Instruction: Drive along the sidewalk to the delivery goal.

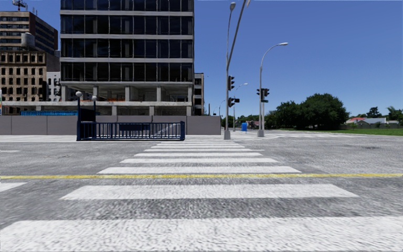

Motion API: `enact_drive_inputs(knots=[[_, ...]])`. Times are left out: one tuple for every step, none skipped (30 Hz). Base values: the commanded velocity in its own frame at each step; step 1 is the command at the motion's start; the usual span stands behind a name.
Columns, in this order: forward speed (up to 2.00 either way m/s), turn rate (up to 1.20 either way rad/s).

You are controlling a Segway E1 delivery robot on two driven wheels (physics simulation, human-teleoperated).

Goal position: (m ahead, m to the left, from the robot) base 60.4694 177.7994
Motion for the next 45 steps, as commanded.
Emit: enact_drive_inputs(knots=[[1.91,0.0],[1.91,0.0],[1.91,0.0],[1.91,0.0],[1.91,0.0],[1.91,0.0],[1.91,0.0],[1.91,0.0],[1.91,0.0],[1.91,0.0],[1.91,0.0],[1.91,0.0],[1.91,0.0],[1.91,0.0],[1.91,0.0],[1.91,0.0],[1.91,0.0],[1.91,0.0],[1.91,0.0],[1.91,0.0],[1.91,0.0],[1.91,0.0],[1.91,0.0],[1.91,0.0],[1.91,0.0],[1.91,0.0],[1.91,0.0],[1.91,0.0],[1.91,0.0],[1.91,0.0],[1.91,0.0],[1.91,0.0],[1.91,0.0],[1.91,0.0],[1.91,0.0],[1.91,0.0],[1.91,0.0],[1.91,0.0],[1.91,0.0],[1.91,0.02],[1.91,0.06],[1.91,0.1],[1.91,0.1],[1.91,0.17],[1.91,0.27]])
